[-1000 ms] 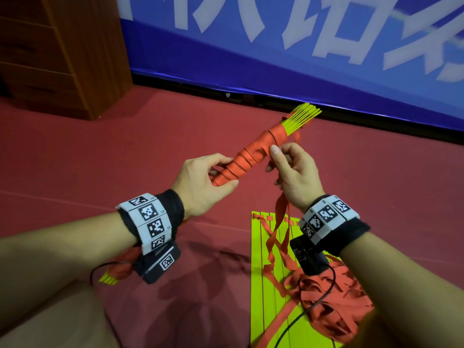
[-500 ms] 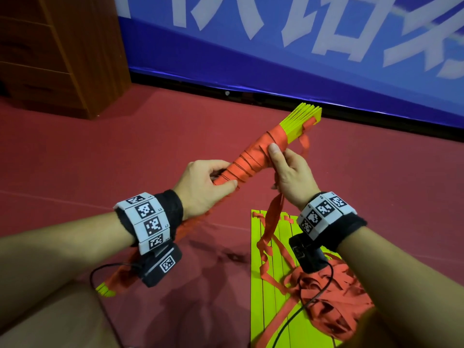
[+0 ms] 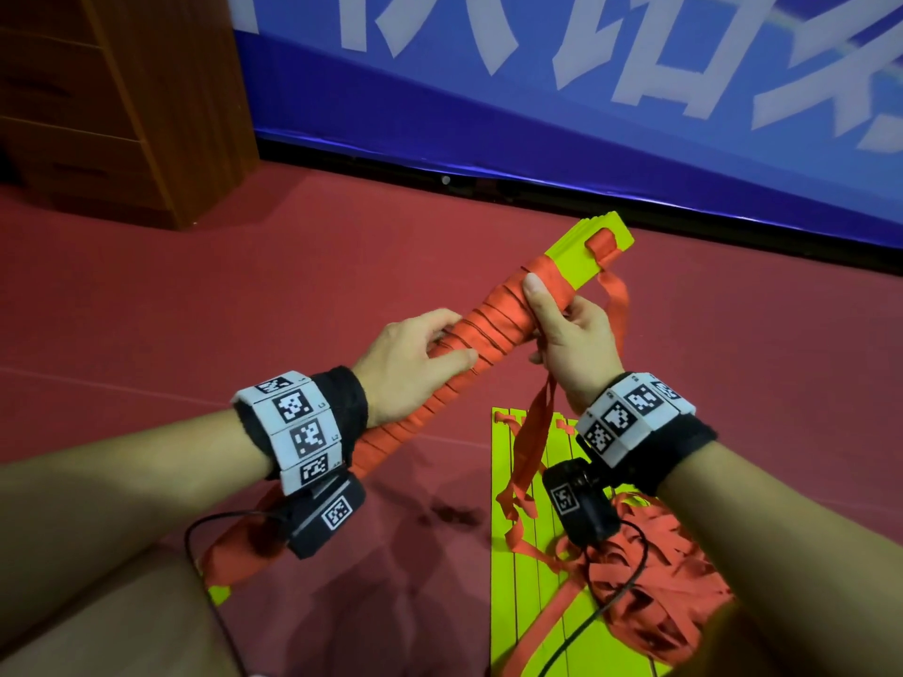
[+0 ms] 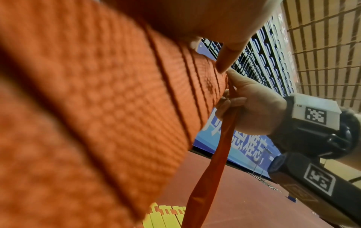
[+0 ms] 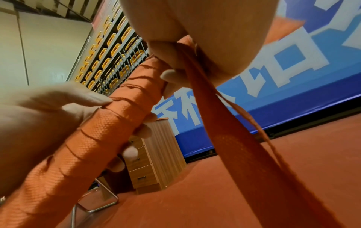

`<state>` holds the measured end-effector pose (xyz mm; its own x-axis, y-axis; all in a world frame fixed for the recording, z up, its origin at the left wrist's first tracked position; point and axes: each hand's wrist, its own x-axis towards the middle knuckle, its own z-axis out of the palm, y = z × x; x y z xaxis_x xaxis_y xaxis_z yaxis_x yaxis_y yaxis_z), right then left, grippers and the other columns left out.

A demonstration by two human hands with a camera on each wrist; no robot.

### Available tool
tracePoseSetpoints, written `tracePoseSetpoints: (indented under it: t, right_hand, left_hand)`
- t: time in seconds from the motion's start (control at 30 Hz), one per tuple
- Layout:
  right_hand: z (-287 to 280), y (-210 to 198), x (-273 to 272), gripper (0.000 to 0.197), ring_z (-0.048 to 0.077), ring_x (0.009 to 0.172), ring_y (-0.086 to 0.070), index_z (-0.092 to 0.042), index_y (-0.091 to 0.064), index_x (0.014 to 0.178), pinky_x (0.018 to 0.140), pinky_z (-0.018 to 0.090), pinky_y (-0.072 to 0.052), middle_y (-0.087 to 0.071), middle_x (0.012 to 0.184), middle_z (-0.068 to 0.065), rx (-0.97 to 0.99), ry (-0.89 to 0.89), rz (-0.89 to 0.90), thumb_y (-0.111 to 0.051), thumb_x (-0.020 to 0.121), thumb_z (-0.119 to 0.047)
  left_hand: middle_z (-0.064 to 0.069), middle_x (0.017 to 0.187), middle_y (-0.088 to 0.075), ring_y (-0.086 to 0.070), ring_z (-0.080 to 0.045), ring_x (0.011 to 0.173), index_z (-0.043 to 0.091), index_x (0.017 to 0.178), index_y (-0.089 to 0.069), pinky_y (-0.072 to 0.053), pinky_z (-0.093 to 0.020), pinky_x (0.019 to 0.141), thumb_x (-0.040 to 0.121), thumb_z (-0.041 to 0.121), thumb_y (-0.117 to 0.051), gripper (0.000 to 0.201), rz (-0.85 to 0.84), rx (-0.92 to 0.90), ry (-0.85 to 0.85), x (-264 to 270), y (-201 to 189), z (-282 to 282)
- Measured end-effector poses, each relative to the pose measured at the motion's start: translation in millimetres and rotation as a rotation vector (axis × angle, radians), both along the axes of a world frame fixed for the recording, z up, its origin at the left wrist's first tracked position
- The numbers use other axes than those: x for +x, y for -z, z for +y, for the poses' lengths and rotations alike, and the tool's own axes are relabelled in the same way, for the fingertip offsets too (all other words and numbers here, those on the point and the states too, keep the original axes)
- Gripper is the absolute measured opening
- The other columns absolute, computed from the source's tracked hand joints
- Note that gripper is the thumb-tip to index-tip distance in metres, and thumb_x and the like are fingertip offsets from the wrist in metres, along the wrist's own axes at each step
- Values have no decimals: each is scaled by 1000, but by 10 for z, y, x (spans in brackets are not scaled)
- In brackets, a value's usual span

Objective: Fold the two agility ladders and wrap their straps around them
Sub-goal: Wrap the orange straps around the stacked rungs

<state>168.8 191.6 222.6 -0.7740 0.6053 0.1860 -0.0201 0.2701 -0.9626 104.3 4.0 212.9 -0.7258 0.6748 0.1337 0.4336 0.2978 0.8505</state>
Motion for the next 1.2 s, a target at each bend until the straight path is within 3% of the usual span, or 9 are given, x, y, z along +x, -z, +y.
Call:
tracePoseSetpoints:
  t: [0.07,0.13,0.23,0.33,0.5,0.57,0.77,1.03,1.2]
  right_hand:
    - [-16,-5,-9,39,6,49,-57,-14,-60,83,50,24,-49,-59,67,-3,-21,36,2,-67,92,-51]
    - [-44,-30,-21,38,5,49,-59,-17,-59,80,50,23,-48,-59,67,-5,-53,71,3,-68,92,-51]
    - [-85,-55,-32,38,4,48,-57,-19,-58,75,48,20,-47,-57,60,-11,-96,105,4,-68,92,-51]
    - [-129,-45,-46,38,6,52,-56,-19,-59,77,48,20,-47,-58,64,-9,-145,105,2,-67,91,-54]
    - [-160,-60,-46,45,15,74,-72,-9,-65,106,47,18,-48,-70,89,2,-105,65,3,-67,92,-52]
    - [-167,-74,-18,48,13,77,-75,-6,-63,115,47,19,-48,-74,93,5,-34,23,3,-65,94,-49]
    - [-154,-118,50,40,4,64,-71,-8,-57,115,48,20,-48,-75,71,-1,29,-34,-8,-63,97,-43]
    - [-87,-119,86,37,6,78,-73,-8,-54,121,52,22,-49,-79,83,-5,124,-147,-6,-55,102,-40]
    - [-24,-91,79,32,4,78,-71,-14,-53,120,56,21,-51,-78,83,-9,221,-143,-8,-58,101,-39]
  left_hand:
    - [10,125,-63,-65,-14,110,33,138,-46,-54,-40,95,78,60,-68,69,259,-115,-2,-2,15,-9]
    - [10,132,-49,-59,-16,115,37,145,-33,-54,-40,91,71,69,-74,90,485,-194,-12,3,0,-21]
    - [7,128,-42,-55,-16,111,37,141,-35,-57,-42,80,70,52,-85,89,633,-219,-68,-30,-50,-25]
    - [5,124,-45,-55,-20,105,35,136,-42,-56,-43,75,76,32,-83,72,682,-200,-123,-67,-57,-24]
    - [6,117,-51,-60,-22,93,30,132,-50,-54,-39,74,78,26,-81,63,657,-131,-138,-91,-9,-63]
    - [6,114,-54,-63,-24,91,28,133,-52,-55,-40,75,77,27,-82,63,630,-110,-137,-104,19,-80]
    - [4,112,-60,-64,-25,94,25,134,-58,-55,-44,79,76,29,-82,62,578,-62,-125,-119,8,-95]
    - [3,113,-68,-66,-22,101,25,138,-60,-54,-43,89,76,43,-72,66,431,3,-130,-162,26,-103]
    - [5,125,-70,-67,-10,108,24,140,-61,-54,-33,99,81,26,-84,64,284,80,-109,-158,31,-102]
